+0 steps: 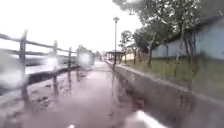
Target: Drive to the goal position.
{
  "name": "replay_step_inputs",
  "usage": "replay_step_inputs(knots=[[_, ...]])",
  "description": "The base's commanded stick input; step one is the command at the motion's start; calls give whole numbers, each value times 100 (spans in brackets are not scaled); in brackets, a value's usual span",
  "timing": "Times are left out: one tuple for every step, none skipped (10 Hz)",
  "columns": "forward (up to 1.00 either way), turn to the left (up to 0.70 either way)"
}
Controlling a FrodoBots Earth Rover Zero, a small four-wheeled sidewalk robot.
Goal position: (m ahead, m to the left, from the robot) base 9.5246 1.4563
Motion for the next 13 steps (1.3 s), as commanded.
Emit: replay_step_inputs(knots=[[100,9],[100,0],[100,0],[100,0],[100,0],[100,0],[100,0],[100,0],[100,0],[100,0],[100,0],[0,0],[0,0]])
